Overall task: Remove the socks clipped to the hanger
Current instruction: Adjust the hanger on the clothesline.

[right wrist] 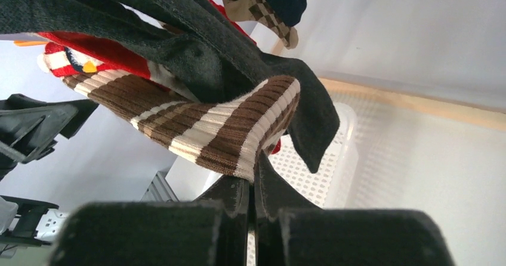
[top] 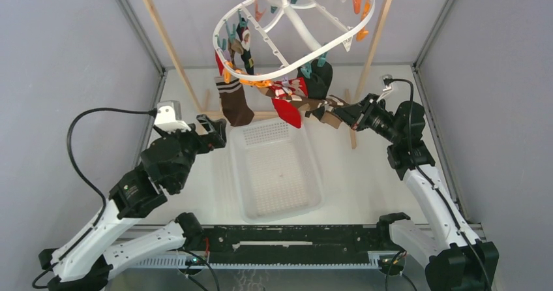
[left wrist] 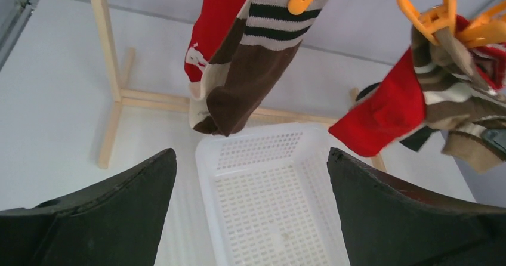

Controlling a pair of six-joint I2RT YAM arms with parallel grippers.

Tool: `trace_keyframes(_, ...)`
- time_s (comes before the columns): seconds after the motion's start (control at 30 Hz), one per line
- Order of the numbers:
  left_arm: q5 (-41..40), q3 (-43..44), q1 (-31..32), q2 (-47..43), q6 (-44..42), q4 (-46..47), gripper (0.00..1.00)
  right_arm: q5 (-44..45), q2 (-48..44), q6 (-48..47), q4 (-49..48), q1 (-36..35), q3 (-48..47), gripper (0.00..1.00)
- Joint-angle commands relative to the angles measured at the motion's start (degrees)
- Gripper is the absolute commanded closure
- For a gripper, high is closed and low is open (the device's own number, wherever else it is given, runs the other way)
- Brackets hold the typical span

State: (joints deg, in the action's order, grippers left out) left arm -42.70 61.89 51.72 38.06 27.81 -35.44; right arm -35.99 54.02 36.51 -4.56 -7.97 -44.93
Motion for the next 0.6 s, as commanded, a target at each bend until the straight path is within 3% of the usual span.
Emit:
trace_keyframes(0.0,0.7,-6.1,-3.7,1.7,-9.5,17.2,0.00,-0.6,-0.8,0.4,-3.2,0.5,0.9,1.00)
trace_keyframes(0.23,14.6,-12.4,-15.1,4.4,-10.9,28.3,0.00,-1.3,-1.1,-0.2,-3.1,0.8,2.1,1.00)
trace_keyframes(0.43,18.6,-16.0,-18.0,8.0,-15.7,39.7,0.00,-1.9,-1.4,-0.2,-3.3,0.9,2.8,1.00)
trace_keyframes(0.57,23.1,-16.0,-21.3,11.9,-15.6,42.3,0.00,-2.3,-2.0,-0.6,-2.7,1.5,3.0,1.00)
